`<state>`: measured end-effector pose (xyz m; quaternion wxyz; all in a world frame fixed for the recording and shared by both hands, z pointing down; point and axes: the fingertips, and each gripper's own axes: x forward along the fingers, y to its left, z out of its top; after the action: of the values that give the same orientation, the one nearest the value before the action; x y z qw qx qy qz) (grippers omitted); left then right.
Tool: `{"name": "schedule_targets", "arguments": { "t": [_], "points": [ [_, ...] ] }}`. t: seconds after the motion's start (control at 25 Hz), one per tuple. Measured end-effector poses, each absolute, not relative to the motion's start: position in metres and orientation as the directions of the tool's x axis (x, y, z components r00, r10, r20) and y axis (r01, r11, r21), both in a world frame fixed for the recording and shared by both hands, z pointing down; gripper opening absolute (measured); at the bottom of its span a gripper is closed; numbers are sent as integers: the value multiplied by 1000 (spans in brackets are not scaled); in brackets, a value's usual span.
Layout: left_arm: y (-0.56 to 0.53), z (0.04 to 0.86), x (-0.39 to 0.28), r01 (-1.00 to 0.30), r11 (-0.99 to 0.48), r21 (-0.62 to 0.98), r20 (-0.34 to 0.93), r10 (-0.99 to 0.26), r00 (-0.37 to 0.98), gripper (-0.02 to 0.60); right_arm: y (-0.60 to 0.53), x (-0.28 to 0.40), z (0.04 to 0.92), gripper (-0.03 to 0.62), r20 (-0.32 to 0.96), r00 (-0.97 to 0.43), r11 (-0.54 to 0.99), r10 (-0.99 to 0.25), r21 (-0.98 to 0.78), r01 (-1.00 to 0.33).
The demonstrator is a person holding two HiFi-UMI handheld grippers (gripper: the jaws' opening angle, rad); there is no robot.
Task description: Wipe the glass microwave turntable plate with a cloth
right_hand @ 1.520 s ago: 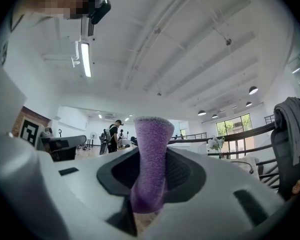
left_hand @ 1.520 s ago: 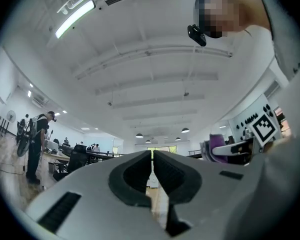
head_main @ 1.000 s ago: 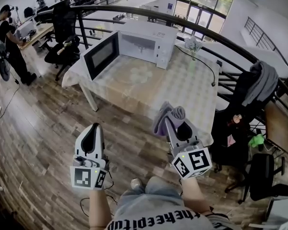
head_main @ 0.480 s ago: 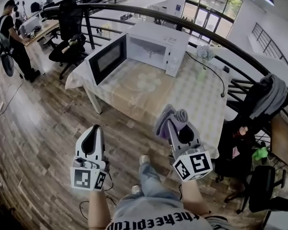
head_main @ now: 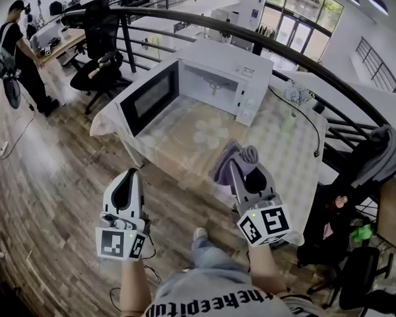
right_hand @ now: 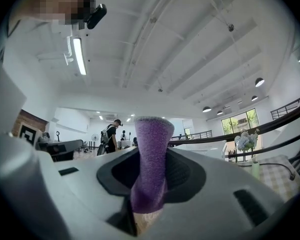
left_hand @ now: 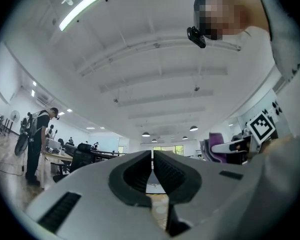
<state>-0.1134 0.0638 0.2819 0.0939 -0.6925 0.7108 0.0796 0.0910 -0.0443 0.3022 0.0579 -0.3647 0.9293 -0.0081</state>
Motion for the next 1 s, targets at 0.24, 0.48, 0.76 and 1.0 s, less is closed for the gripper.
{"name": "schedule_targets", "arguments": {
  "t": [0.24, 0.48, 0.76, 1.0],
  "points": [
    [13, 279, -118, -999, 33, -25, -248, -968, -26, 14, -95, 84, 300, 114, -107, -734, 741, -671, -59, -669],
    [-34, 272, -115, -999, 26, -32, -267, -964, -17, 14, -143, 81, 297, 112, -108, -740, 747, -664, -57, -662],
    [-61, 278, -113, -998, 28, -50, -259, -966, -14, 14, -179, 70, 309, 113, -97, -754, 760, -650, -84, -644],
    [-73, 291, -123, -998, 34, -46, -219, -976, -23, 14, -193, 50, 329, 114, -47, -774, 774, -631, -98, -625]
  ]
}}
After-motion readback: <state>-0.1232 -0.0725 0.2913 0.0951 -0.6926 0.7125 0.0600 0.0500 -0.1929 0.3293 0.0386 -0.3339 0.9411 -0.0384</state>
